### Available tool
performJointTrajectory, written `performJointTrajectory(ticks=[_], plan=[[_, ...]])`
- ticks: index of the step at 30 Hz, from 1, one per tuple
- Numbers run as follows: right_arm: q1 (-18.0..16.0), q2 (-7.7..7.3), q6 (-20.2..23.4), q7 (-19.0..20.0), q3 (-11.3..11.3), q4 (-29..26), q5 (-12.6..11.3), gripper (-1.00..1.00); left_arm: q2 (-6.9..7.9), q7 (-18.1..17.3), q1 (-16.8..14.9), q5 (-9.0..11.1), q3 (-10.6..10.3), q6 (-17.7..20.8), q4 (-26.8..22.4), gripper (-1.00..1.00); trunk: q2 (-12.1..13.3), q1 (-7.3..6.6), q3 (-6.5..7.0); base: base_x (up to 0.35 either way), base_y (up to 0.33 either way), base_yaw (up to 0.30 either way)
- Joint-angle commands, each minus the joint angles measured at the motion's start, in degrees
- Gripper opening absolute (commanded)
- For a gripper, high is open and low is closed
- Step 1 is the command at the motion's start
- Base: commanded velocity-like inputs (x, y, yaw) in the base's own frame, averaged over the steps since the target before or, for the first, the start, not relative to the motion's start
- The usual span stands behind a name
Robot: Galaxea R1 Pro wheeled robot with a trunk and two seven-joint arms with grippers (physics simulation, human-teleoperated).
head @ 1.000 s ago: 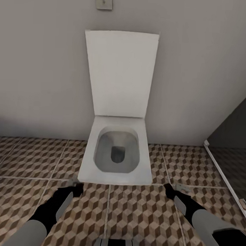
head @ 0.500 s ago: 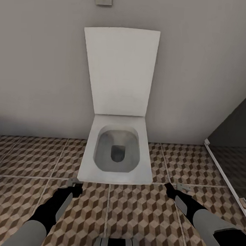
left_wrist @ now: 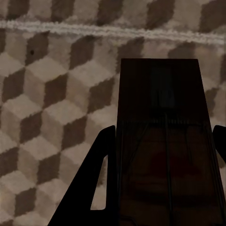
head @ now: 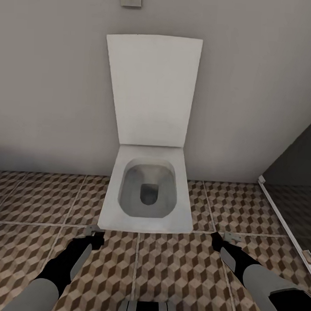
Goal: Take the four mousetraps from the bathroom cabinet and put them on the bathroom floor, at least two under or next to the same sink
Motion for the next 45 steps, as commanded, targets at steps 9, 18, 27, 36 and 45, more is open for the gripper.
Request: performJointTrajectory(ticks=[9, 18, 27, 36, 45], plan=[[0.0, -0.04, 0.4, -1.8, 0.4, -0.2, -0.3, -1.0, 0.11, 0.7, 0.0, 0.5, -0.3, 0.2, -0.1, -1.0, 0.0, -0.01, -0.04, 0.0, 0.0, 0.13], [0.0, 0.02, 0.7, -1.9, 0.4, -0.2, -0.3, -1.0, 0.13, 0.8, 0.0, 0.5, -0.3, 0.2, -0.1, -1.0, 0.0, -0.01, -0.04, 0.0, 0.0, 0.015], [0.0, 0.05, 0.4, -1.9, 0.3, -0.2, -0.3, -1.0, 0.06, 0.8, 0.0, 0.5, -0.3, 0.2, -0.1, -1.0, 0.0, -0.01, -0.04, 0.0, 0.0, 0.036], [0.0, 0.02, 0.3, -1.9, 0.0, -0.2, -0.3, -1.0, 0.03, 1.0, 0.0, 0.5, -0.4, 0.2, -0.1, -1.0, 0.0, -0.01, -0.04, 0.0, 0.0, 0.014], [0.0, 0.02, 0.3, -2.0, 0.0, -0.2, -0.3, -1.0, -0.09, 0.9, 0.0, 0.5, -0.5, 0.1, -0.1, -1.0, 0.0, -0.01, -0.04, 0.082, 0.0, 0.001]])
